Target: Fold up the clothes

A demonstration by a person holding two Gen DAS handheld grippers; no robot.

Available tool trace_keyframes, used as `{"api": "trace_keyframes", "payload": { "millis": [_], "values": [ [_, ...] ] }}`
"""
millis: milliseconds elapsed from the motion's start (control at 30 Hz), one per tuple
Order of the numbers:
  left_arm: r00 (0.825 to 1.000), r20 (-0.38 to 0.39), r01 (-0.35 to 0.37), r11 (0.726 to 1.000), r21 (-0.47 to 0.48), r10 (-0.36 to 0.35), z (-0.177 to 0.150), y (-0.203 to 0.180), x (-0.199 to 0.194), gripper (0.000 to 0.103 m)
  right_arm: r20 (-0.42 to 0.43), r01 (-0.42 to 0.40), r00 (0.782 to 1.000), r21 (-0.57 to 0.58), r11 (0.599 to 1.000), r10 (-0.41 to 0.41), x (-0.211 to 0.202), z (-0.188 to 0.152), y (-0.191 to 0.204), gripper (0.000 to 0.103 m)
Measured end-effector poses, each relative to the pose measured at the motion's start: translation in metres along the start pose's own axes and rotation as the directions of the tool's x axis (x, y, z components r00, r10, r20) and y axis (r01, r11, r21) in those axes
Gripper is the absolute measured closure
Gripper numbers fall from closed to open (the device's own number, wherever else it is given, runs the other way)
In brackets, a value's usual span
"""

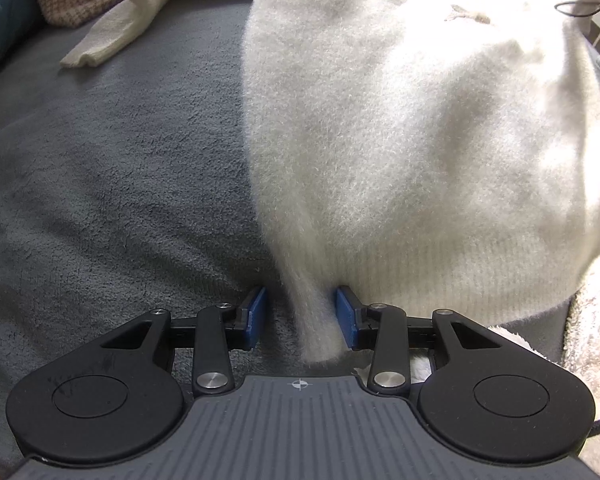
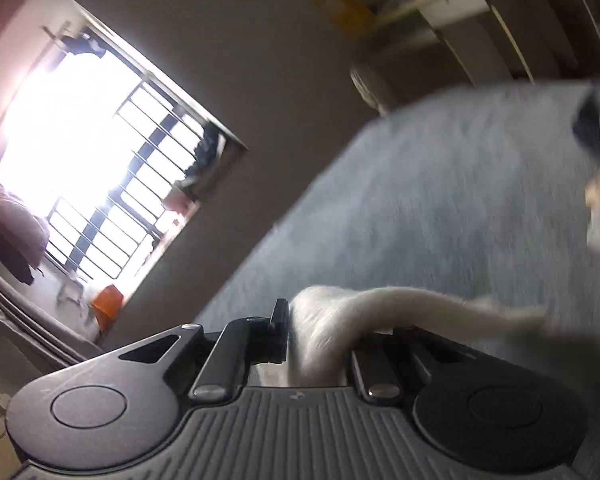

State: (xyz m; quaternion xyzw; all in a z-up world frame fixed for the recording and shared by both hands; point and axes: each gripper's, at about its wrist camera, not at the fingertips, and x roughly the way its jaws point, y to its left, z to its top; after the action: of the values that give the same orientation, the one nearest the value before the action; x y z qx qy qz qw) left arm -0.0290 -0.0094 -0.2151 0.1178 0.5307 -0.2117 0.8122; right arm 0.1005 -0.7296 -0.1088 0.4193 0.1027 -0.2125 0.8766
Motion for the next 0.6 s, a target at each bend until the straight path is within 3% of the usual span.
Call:
{"api": "trace_keyframes", "payload": {
  "millis": [133,233,300,333,400,467,600],
  "values": [
    [1.0,-0.002,0.002,1.0,0.01,-0.002,0.003,-0.001,0.001,0.065,-0.038,0.187,0.982,0.04,0.982,-0.185,0.013,0.016,-0.05,0.093],
    [1.0,0.001,0.006,1.0,0.013,-0.006,0.005,-0.001,0.0,0.065,-0.136,0.373,0.925,0.134,0.918,-0.356,0.02,-0.007,-0.1,0.091],
    [1.0,0.002,0.008,1.0,0.016,-0.008,0.006,-0.001,0.0,0.065,-0.24,0.421,0.898,0.219,0.88,-0.37,0.016,-0.029,-0.12,0.082],
    [1.0,0.003,0.009,1.0,0.017,-0.009,0.007,-0.001,0.001,0.065,-0.289,0.443,0.883,0.258,0.858,-0.369,0.014,-0.041,-0.129,0.069],
    [1.0,0.008,0.013,1.0,0.019,-0.013,0.008,-0.001,0.001,0.065,-0.31,0.438,0.881,0.243,0.866,-0.358,0.0,-0.054,-0.124,0.055],
    [1.0,0.014,0.017,1.0,0.019,-0.017,0.004,-0.002,-0.001,0.065,-0.335,0.416,0.877,0.173,0.893,-0.344,-0.02,-0.06,-0.111,0.035],
    [0.999,0.03,0.025,0.999,0.02,-0.025,-0.008,-0.003,-0.011,0.065,-0.369,0.34,0.883,0.074,0.937,-0.291,-0.08,-0.073,-0.089,0.029]
  ]
}}
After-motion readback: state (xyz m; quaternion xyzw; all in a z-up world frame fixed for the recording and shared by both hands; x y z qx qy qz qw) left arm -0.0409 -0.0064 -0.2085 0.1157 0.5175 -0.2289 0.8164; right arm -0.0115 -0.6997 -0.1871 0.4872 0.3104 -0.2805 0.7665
